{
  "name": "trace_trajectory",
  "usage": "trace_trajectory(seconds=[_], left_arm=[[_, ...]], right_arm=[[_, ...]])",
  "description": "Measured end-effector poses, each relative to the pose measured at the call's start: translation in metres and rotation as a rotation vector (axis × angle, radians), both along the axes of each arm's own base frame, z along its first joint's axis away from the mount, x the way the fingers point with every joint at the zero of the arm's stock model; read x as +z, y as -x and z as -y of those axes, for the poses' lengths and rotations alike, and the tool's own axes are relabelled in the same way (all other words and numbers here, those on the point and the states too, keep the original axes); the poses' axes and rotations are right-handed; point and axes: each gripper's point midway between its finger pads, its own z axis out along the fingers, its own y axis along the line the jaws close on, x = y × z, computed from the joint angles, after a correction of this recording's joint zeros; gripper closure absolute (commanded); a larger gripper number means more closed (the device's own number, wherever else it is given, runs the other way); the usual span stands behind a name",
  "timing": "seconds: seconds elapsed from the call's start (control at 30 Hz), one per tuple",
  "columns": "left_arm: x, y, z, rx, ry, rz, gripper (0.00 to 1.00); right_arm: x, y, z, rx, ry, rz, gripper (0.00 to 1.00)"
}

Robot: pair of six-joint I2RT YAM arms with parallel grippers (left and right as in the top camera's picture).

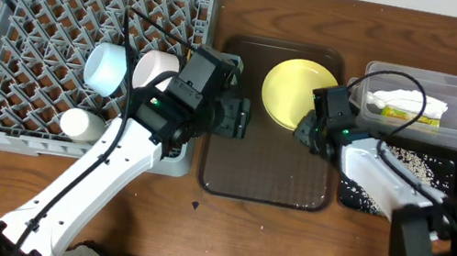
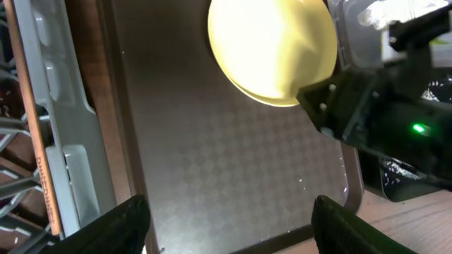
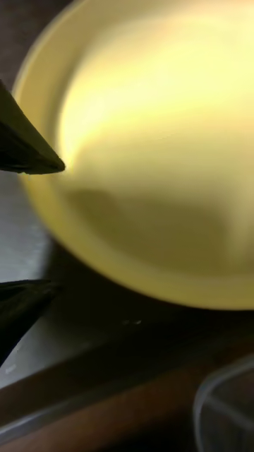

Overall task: Sort waste into correct bins and load items into the dishwasher
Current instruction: 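Grip opposite edges of the yellow plate with both grippers and lift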

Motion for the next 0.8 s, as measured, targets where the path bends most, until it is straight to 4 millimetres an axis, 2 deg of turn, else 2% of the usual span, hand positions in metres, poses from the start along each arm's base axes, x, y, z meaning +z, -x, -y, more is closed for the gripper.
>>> trace_trajectory(seconds=[0.1,0.23,0.47,0.57,0.67,0.8], left_arm=[[-0.001,0.001,0.0,0.0,-0.003,-0.004,0.26],[-0.003,0.003,-0.002,0.0,-0.009,-0.017,0.26],[-0.003,0.004,-0.002,0.0,-0.01,-0.018,0.25],[-0.003,0.003,-0.002,0.002,-0.01,-0.018,0.2],[-0.003,0.002,-0.005,0.012,-0.003,-0.022,0.18],[-0.001,-0.002,-0.011,0.03,0.033,-0.042,0.17]], right_arm=[[-0.01,-0.001,-0.002,-0.004,0.002,-0.009,0.8],[-0.015,0.007,-0.002,-0.01,0.004,-0.051,0.97],[-0.011,0.02,-0.004,0.018,0.006,-0.101,0.99],[-0.005,0.026,-0.002,0.046,0.015,-0.107,0.99],[0.015,0.028,0.002,0.095,0.014,-0.069,0.99],[0.078,0.017,0.009,0.195,-0.03,0.106,0.99]])
